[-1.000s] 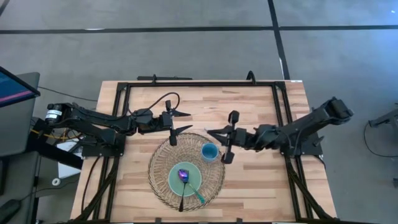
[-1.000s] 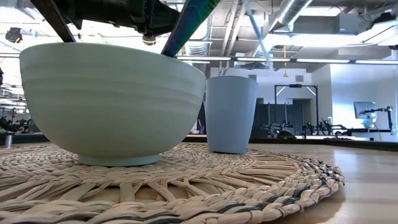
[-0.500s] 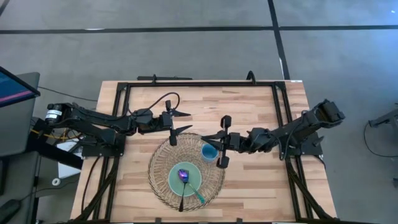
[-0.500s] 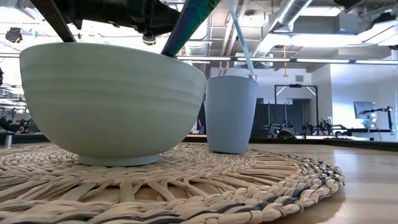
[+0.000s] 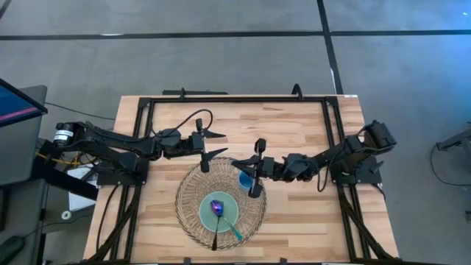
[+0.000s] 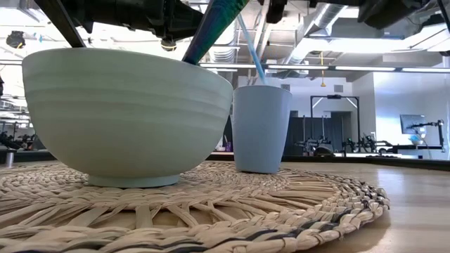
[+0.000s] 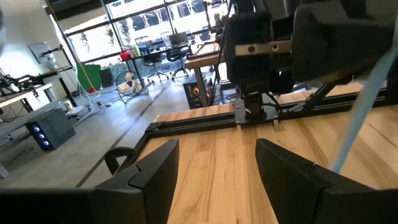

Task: Pick & Place Utensil
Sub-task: Put the blue straw into the blue cup to the top right of the green bowl, then return to Home Position

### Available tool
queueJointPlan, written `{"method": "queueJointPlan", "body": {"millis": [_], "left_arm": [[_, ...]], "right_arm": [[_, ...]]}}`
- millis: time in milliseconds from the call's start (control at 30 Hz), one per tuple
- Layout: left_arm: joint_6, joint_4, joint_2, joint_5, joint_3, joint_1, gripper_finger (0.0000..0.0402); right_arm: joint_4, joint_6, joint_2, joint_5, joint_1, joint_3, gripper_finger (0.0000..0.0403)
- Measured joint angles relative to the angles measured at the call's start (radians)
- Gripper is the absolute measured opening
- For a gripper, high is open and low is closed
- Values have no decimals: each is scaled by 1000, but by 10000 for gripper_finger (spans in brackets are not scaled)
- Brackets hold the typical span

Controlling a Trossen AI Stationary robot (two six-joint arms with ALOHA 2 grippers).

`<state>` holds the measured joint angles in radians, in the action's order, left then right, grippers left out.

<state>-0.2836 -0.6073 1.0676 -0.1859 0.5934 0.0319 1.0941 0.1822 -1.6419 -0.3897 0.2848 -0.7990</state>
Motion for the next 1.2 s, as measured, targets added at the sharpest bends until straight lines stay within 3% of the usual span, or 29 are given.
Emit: {"method": "queueJointPlan", "body": {"millis": [533, 800, 1200], "left_arm": [[0, 0, 0, 0, 0, 0, 214], [0, 0, 0, 0, 0, 0, 214], [0, 0, 0, 0, 0, 0, 214]], "right_arm": [[-101, -154, -1, -3, -28, 0, 2], [-115, -157, -1, -3, -42, 0, 7], [-134, -149, -1, -3, -45, 0, 107]]}}
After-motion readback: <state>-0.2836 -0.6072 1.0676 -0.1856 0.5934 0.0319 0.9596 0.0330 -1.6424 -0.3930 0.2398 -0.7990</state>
